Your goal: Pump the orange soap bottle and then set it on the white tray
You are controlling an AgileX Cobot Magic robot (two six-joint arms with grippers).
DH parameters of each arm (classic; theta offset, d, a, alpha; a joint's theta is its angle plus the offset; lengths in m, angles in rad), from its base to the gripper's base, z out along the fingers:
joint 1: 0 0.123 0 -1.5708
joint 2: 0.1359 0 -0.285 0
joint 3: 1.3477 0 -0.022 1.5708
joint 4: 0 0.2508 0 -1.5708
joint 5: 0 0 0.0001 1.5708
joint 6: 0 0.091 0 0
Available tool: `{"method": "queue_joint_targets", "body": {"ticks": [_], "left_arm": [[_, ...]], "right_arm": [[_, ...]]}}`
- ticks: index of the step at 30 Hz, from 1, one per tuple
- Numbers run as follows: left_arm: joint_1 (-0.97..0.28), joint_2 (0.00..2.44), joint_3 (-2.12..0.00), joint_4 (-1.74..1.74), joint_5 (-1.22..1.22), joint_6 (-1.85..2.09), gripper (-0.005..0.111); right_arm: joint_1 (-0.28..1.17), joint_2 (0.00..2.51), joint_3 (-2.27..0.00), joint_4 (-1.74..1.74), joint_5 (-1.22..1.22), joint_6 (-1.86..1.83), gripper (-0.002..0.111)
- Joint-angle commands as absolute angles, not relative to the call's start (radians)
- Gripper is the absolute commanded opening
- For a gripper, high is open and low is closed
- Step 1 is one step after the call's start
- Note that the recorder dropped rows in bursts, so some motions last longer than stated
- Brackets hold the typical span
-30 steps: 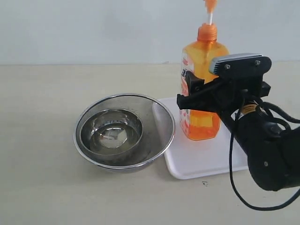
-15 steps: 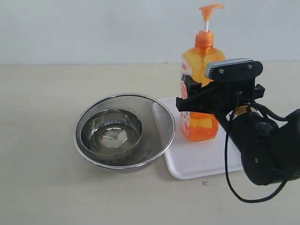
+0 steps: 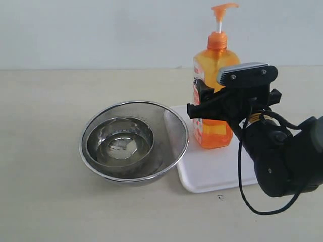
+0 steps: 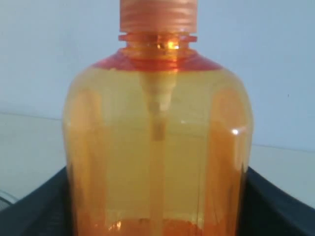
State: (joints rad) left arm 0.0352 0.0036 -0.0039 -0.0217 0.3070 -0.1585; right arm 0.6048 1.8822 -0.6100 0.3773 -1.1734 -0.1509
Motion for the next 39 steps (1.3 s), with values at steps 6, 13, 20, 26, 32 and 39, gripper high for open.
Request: {"method": "queue_joint_targets", "body": {"ticks": [6, 13, 20, 26, 32, 39], "left_arm": [[0.039, 0.000, 0.000, -0.018, 0.304, -0.166, 0.005], [0.039, 0.000, 0.000, -0.018, 0.304, -0.166, 0.005], [0.039, 0.000, 0.000, -0.018, 0.304, -0.166, 0.005], [0.039, 0.000, 0.000, -0.018, 0.304, -0.166, 0.005], [0.039, 0.000, 0.000, -0.018, 0.304, -0.166, 0.005], [0.039, 0.000, 0.000, -0.018, 0.304, -0.166, 0.005]], "right_arm": [[0.599, 1.877, -0.617, 0.328, -1.221, -0.131, 0.079], [0.599, 1.877, -0.617, 0.360, -1.221, -0.128, 0.089], [0.599, 1.822, -0.568, 0.356, -1.221, -0.123, 0.089], [0.599, 1.765, -0.442, 0.303, -1.221, -0.026, 0.089], [0.599, 1.710, -0.362, 0.259, -1.221, 0.113, 0.089], [0.636, 1.569, -0.225, 0.080, -1.221, 0.253, 0.089]]}}
